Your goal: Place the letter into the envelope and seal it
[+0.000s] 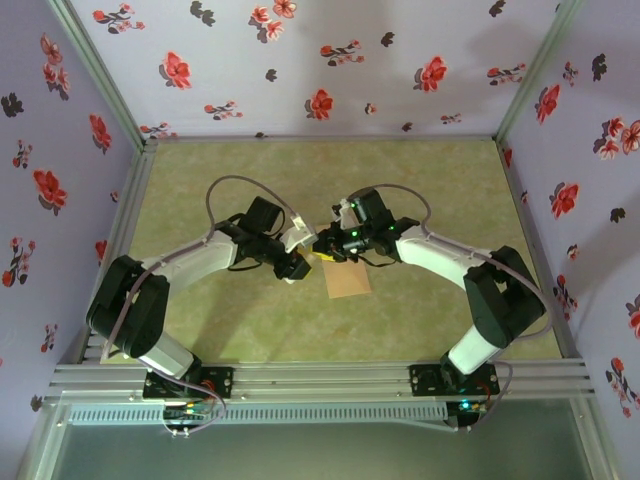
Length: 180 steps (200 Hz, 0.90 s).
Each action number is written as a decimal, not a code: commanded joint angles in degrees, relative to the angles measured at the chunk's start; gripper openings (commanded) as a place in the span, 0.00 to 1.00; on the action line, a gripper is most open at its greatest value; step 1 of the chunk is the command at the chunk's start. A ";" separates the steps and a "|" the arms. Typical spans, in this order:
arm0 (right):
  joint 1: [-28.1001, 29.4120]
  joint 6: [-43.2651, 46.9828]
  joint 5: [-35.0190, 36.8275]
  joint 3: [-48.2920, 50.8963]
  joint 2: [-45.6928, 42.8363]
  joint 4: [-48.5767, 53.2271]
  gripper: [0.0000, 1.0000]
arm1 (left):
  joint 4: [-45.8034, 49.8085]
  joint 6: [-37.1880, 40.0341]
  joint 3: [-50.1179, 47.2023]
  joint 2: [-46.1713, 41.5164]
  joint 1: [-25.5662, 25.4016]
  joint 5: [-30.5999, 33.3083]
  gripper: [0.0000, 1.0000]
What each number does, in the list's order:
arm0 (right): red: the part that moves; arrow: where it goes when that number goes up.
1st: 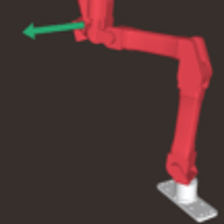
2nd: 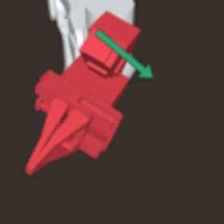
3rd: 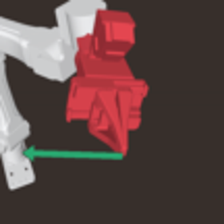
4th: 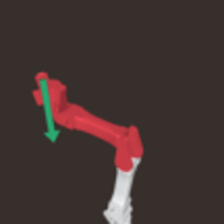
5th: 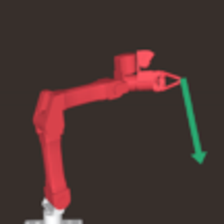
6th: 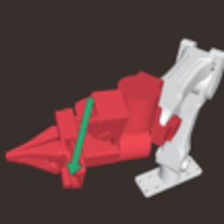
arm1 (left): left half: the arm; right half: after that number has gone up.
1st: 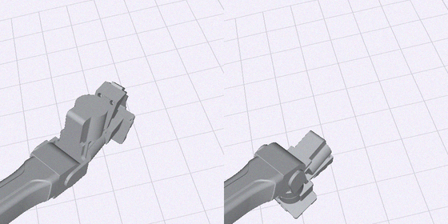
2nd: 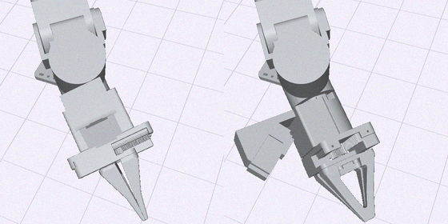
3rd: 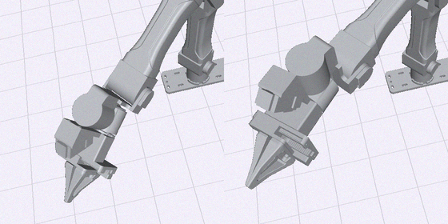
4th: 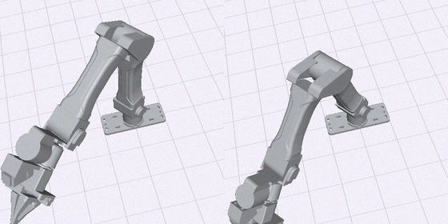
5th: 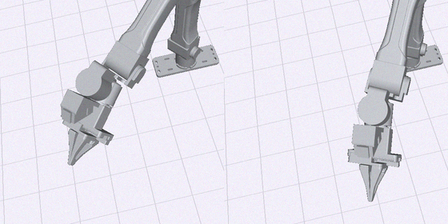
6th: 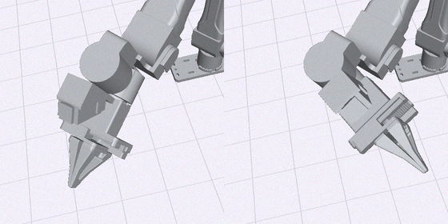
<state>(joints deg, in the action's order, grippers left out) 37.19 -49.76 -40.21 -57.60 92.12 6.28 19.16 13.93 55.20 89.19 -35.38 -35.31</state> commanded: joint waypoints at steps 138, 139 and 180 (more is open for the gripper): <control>0.89 11.95 -8.69 -13.68 4.06 19.42 0.31 | -15.55 -6.45 -4.19 -5.30 -1.10 -6.73 0.00; 0.84 12.00 -8.63 -13.72 4.05 19.49 0.31 | -15.60 -6.50 -4.21 -5.32 -1.06 -6.72 0.00; -1.04 13.96 -7.80 -15.17 2.71 22.69 0.31 | -16.06 -6.95 -5.58 -5.53 -1.17 -6.78 0.00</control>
<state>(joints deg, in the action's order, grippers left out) 36.25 -37.91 -43.51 -70.54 95.66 27.33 9.08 7.79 50.43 85.10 -35.68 -39.66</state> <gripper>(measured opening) 0.309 0.280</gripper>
